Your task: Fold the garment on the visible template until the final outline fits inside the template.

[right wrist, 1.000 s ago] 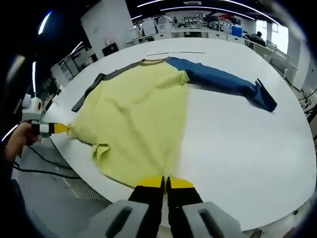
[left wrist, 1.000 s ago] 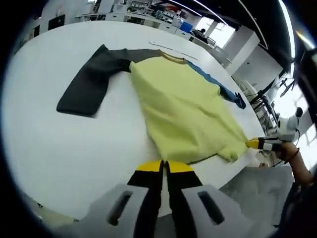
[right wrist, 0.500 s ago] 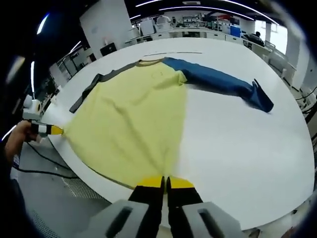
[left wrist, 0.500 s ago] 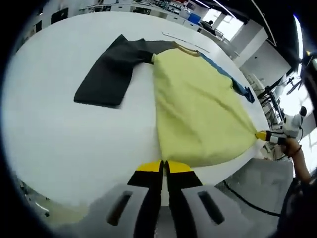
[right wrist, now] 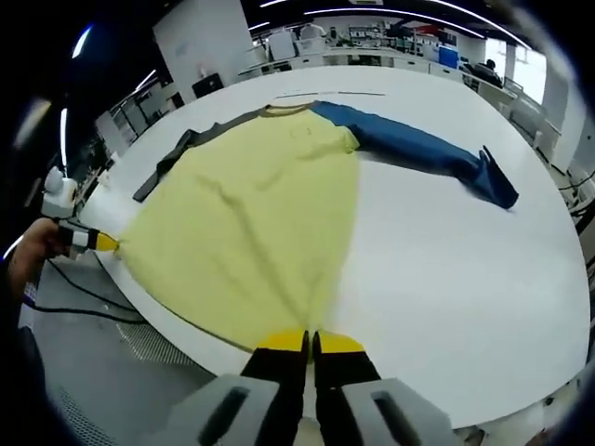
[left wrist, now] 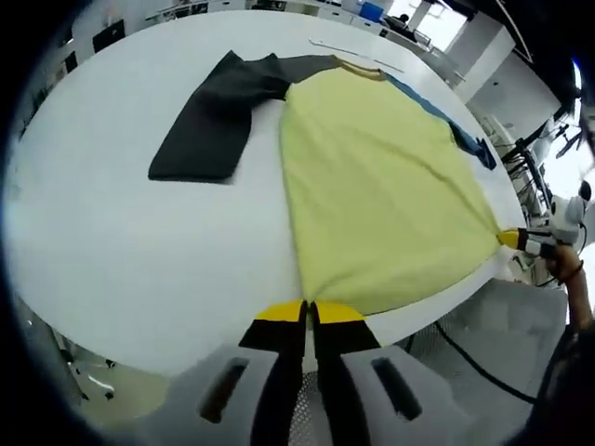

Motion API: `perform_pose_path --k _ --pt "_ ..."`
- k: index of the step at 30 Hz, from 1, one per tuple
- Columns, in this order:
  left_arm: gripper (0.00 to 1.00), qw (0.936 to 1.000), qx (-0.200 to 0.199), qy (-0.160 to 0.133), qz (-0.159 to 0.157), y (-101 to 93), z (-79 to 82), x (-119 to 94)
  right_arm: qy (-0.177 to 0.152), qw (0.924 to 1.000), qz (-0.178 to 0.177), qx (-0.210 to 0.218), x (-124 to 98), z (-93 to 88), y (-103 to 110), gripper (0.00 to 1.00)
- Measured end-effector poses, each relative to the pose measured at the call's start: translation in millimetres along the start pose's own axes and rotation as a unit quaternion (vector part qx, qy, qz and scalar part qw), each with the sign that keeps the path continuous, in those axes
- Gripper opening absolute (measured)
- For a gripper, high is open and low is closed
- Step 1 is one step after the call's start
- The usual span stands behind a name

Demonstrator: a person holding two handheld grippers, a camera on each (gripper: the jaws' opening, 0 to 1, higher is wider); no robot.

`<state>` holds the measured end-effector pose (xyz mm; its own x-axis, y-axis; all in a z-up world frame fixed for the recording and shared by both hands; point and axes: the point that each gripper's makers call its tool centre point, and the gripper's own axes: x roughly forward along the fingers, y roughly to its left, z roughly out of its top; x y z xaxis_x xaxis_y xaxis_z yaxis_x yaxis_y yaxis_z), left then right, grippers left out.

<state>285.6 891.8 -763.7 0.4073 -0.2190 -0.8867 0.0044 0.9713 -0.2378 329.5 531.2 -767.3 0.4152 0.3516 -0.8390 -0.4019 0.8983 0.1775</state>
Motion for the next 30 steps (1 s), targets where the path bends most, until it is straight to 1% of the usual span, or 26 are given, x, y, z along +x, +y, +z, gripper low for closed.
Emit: perform_pose_path --k 5,7,9,10,11,12,14,16,17,18,19,20,22,24,27,28,30 --pt "0.00 0.9999 -0.008 0.002 0.012 3.2 -3.7 0 0.005 1.0000 0.001 0.000 1 -4.1 1 0.00" --pt "0.00 0.9997 -0.006 0.004 0.025 7.7 -5.3 -1 0.005 1.0000 0.001 -0.003 2 -4.5 0 0.00" --pt "0.00 0.9996 -0.008 -0.003 0.026 9.5 -4.7 -2 0.004 1.0000 0.002 -0.001 2 -4.7 0 0.00" --pt "0.01 0.9997 -0.015 -0.009 0.020 7.7 -3.5 -2 0.004 1.0000 0.003 -0.001 2 -5.1 0 0.00" --pt "0.04 0.9996 -0.022 -0.016 0.010 4.8 -1.9 -2 0.005 1.0000 0.003 0.000 2 -5.5 -1 0.00" --pt "0.07 0.9996 -0.021 -0.018 0.006 3.7 -1.1 -2 0.004 1.0000 0.002 0.000 2 -5.9 -2 0.01" --pt "0.11 0.9993 -0.009 -0.037 0.001 0.3 5.6 -4 0.002 1.0000 0.003 0.000 1 -5.7 -3 0.07" --pt "0.18 0.9987 -0.002 -0.050 -0.003 -3.4 10.3 -6 -0.003 1.0000 0.005 0.000 -1 -4.3 -4 0.13" --pt "0.23 0.9974 0.010 -0.071 -0.009 -6.8 17.0 -7 -0.004 1.0000 0.007 -0.002 -2 -3.8 -4 0.16" --pt "0.30 0.9967 0.009 -0.079 -0.013 -9.0 19.5 -9 -0.006 0.9999 0.012 -0.006 -3 -2.7 -3 0.19" --pt "0.35 0.9959 0.007 -0.088 -0.018 -11.0 22.2 -10 -0.008 0.9998 0.016 -0.008 -4 -1.7 -2 0.24" --pt "0.38 0.9945 0.010 -0.101 -0.026 -14.7 26.0 -11 -0.012 0.9996 0.023 -0.013 -5 0.6 0 0.27" --pt "0.46 0.9933 0.017 -0.110 -0.032 -18.3 28.7 -13 -0.017 0.9993 0.029 -0.017 -7 3.9 2 0.34" --pt "0.54 0.9907 0.034 -0.127 -0.035 -20.2 34.5 -15 -0.027 0.9987 0.036 -0.021 -11 10.5 4 0.39" --pt "0.63 0.9860 0.059 -0.153 -0.028 -19.6 43.6 -18 -0.050 0.9975 0.043 -0.025 -15 24.3 6 0.45" --pt "0.65 0.9838 0.069 -0.164 -0.024 -18.9 47.4 -20 -0.055 0.9972 0.044 -0.025 -17 27.6 6 0.49" --pt "0.68 0.9807 0.084 -0.176 -0.019 -19.0 51.7 -22 -0.067 0.9962 0.047 -0.030 -19 36.2 5 0.53"
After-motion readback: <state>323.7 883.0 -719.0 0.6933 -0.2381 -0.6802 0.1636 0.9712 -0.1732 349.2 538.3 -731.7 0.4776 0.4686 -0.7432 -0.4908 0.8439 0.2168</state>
